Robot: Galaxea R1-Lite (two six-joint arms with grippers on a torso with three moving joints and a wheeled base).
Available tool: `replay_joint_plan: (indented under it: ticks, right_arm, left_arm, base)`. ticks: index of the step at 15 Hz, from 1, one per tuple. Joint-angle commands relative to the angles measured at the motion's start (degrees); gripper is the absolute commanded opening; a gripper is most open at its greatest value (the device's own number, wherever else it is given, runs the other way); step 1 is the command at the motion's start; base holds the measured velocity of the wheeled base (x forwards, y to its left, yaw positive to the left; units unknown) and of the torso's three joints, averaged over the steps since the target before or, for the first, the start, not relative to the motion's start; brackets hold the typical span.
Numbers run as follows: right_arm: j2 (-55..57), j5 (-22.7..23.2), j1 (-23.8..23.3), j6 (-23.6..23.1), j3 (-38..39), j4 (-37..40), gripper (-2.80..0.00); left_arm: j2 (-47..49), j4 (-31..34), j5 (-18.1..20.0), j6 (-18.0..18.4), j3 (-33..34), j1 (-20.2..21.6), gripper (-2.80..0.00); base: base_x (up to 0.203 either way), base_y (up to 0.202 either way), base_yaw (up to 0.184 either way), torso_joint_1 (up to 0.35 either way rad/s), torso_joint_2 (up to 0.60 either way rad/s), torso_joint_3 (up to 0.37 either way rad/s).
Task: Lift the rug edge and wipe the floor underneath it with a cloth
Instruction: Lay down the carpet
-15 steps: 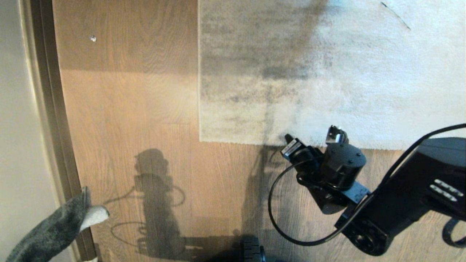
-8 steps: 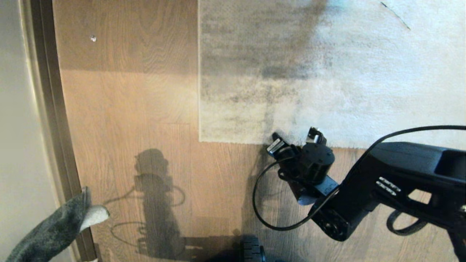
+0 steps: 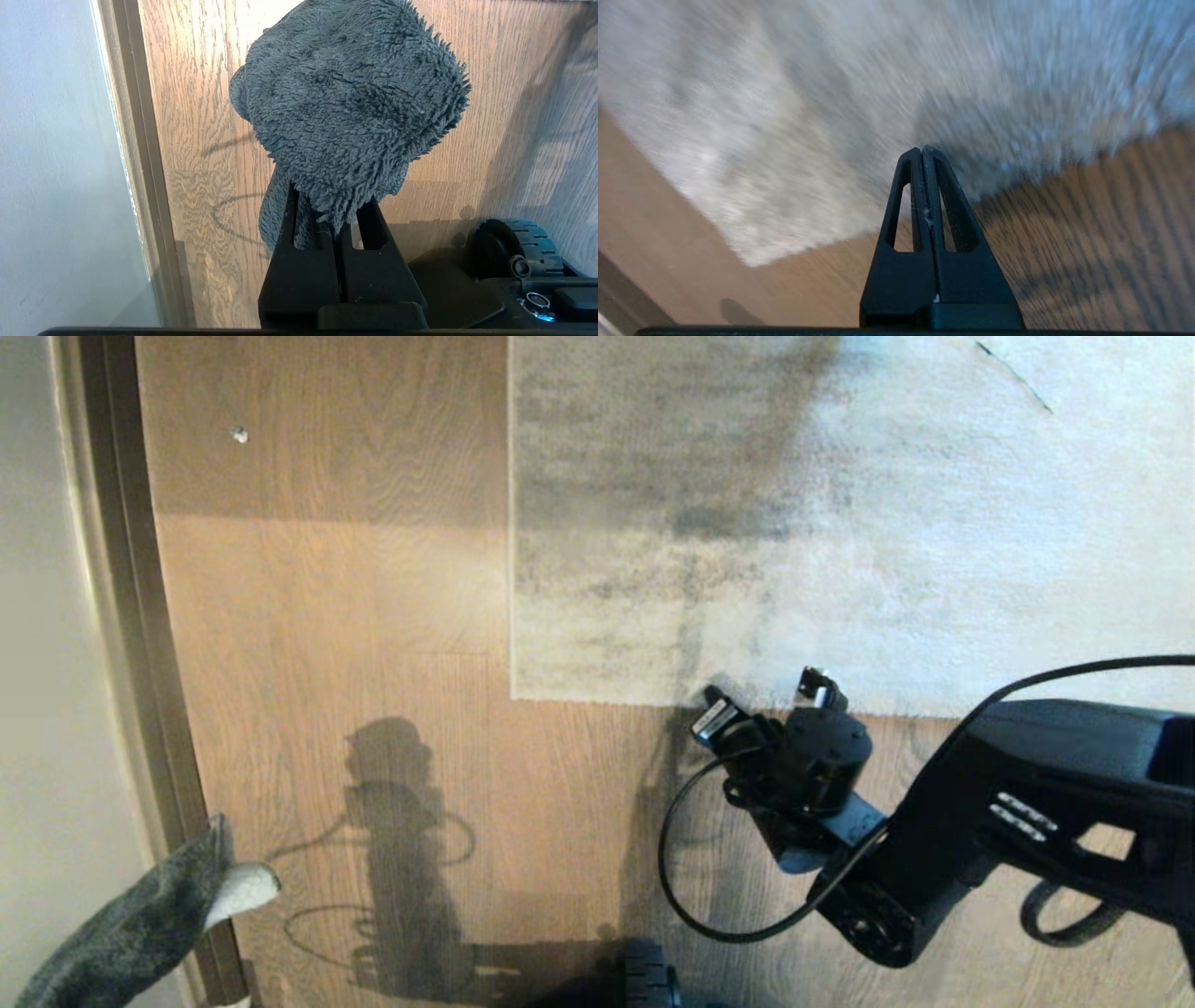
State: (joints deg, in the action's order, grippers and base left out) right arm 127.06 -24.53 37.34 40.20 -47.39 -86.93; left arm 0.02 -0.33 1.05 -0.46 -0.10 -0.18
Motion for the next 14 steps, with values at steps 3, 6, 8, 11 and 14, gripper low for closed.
replay_joint_plan:
  ticks: [3, 6, 8, 11, 14]
  right_arm:
    - [-13.8, 0.3, 0.1, -1.3, 8.2, -2.8, -2.80]
    - [-23.1, 2.8, 0.0, -4.8, 18.6, -2.8, -2.80]
    - [-28.3, 3.6, -0.1, -8.6, 25.3, -2.7, -2.80]
    - [-35.1, 3.7, -0.3, -14.2, 35.1, -2.7, -2.80]
    - [-42.4, 3.7, -8.0, -19.7, 42.5, -2.7, -2.80]
  left_arm:
    - [0.0, 0.1, 0.0, -0.1, 0.0, 0.0, -2.80]
    - [0.0, 0.0, 0.0, -0.1, 0.0, 0.1, -2.80]
    - [0.0, 0.0, 0.0, -0.1, 0.0, 0.0, -2.80]
    - [0.0, 0.1, 0.0, 0.0, 0.0, 0.0, -2.80]
    - [0.0, 0.0, 0.0, -0.1, 0.0, 0.0, -2.80]
  base:
    - [0.000, 0.000, 0.000, 0.000, 0.00, 0.000]
    - [0.000, 0.000, 0.000, 0.000, 0.00, 0.000]
    - [0.000, 0.000, 0.000, 0.000, 0.00, 0.000]
    - [0.000, 0.000, 0.000, 0.000, 0.00, 0.000]
    - [0.000, 0.000, 0.000, 0.000, 0.00, 0.000]
